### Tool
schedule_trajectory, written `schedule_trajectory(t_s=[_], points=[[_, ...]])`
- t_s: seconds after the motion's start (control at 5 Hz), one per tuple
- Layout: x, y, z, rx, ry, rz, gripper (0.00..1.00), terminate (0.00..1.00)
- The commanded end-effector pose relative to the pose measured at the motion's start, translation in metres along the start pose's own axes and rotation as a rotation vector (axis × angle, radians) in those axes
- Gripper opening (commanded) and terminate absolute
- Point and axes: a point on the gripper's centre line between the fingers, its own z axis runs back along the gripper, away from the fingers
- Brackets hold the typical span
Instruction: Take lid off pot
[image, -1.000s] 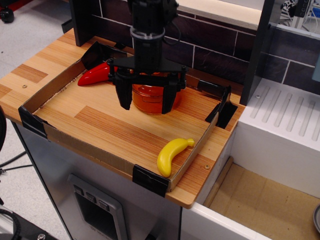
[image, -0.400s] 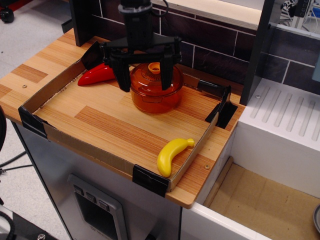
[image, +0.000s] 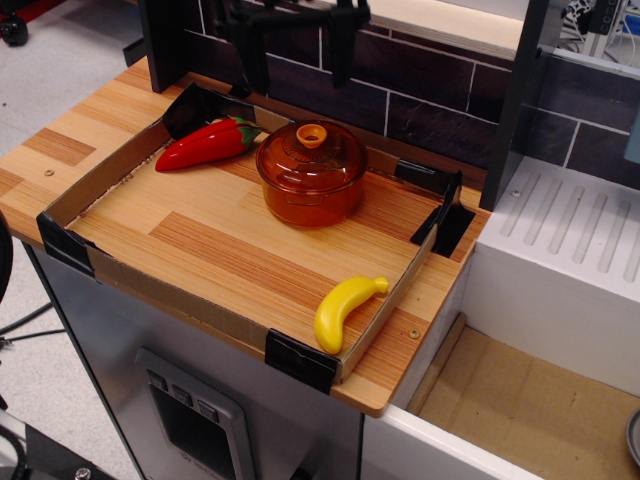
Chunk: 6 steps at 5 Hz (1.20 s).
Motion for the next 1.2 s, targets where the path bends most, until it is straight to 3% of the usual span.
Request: schedule_trajectory(t_s=[0.0,1.0], points=[[0.004,-0.010,0.006,0.031,-0.082,-0.055,1.00,0.00],[0.012,-0.011,-0.025,0.121,-0.069,-0.043,1.00,0.00]])
